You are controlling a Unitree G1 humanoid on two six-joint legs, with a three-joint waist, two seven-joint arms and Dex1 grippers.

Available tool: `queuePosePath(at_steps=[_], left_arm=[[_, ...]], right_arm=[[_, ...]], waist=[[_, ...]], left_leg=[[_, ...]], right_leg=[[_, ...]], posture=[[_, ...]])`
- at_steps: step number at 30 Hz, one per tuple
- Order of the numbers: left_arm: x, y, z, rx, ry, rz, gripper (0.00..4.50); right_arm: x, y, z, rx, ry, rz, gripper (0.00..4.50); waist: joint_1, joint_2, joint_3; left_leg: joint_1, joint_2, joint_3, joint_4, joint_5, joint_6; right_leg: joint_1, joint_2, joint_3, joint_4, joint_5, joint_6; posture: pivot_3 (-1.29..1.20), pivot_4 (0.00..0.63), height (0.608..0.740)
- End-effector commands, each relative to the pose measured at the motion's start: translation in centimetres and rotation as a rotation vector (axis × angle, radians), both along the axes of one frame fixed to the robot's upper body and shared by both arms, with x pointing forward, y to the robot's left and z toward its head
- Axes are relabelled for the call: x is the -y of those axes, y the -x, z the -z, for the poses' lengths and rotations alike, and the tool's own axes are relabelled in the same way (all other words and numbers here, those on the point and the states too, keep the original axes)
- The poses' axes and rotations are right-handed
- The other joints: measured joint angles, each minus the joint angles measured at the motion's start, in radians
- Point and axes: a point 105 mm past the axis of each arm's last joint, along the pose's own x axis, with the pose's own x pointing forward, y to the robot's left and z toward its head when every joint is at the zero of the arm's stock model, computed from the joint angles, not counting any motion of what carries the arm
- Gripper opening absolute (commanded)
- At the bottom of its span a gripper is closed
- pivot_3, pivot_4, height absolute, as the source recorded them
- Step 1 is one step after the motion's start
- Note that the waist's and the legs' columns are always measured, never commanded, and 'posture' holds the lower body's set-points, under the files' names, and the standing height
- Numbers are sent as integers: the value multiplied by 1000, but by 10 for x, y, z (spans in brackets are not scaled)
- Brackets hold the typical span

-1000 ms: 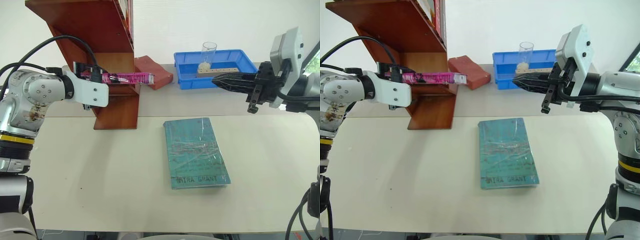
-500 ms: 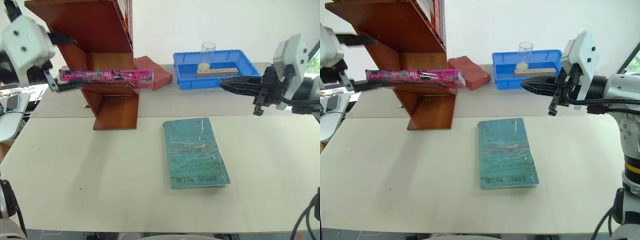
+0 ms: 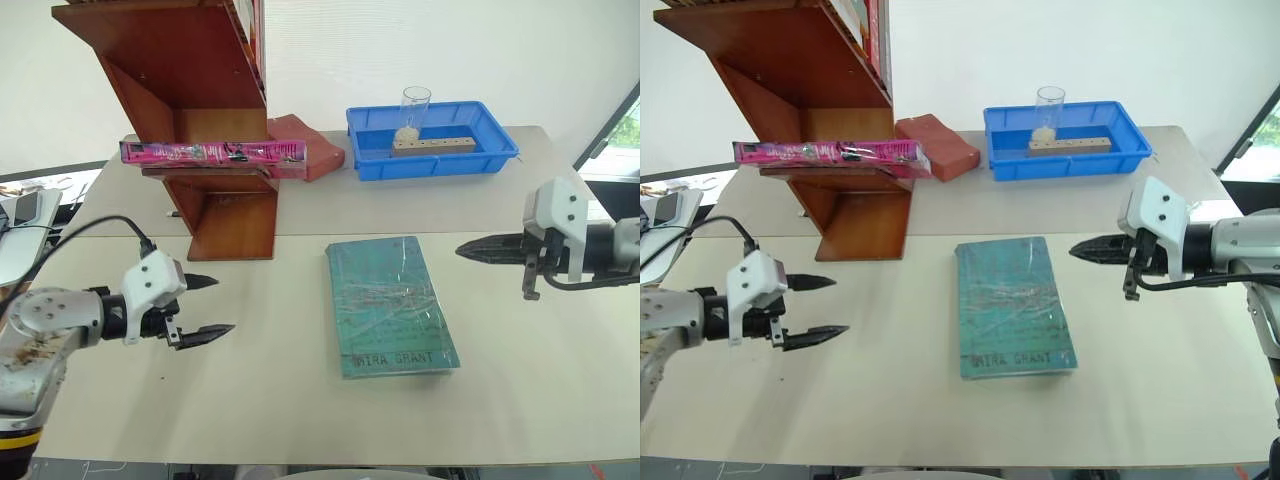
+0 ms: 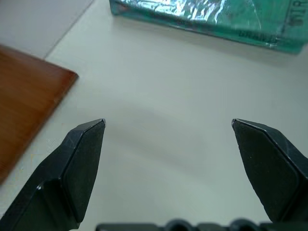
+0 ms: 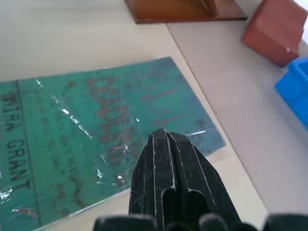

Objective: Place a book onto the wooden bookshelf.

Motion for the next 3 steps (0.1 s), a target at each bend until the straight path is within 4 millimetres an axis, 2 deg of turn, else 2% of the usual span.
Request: queuePosePath(at_steps=[1,3], left_arm=[[1,-6,-15,96,4,-5,4486],[1,-7,-14,104,2,-4,4486]], right_arm=[[0,0,-12,71,12,-17,0],[0,0,-12,73,16,-16,0]], waist=[[3,-1,0],[4,0,0]], left_leg=[[1,0,0,0,0,0],[1,0,0,0,0,0]], right_leg=[[1,0,0,0,-1,2],[1,0,0,0,-2,3]], posture=[[0,150,649],[0,150,649]])
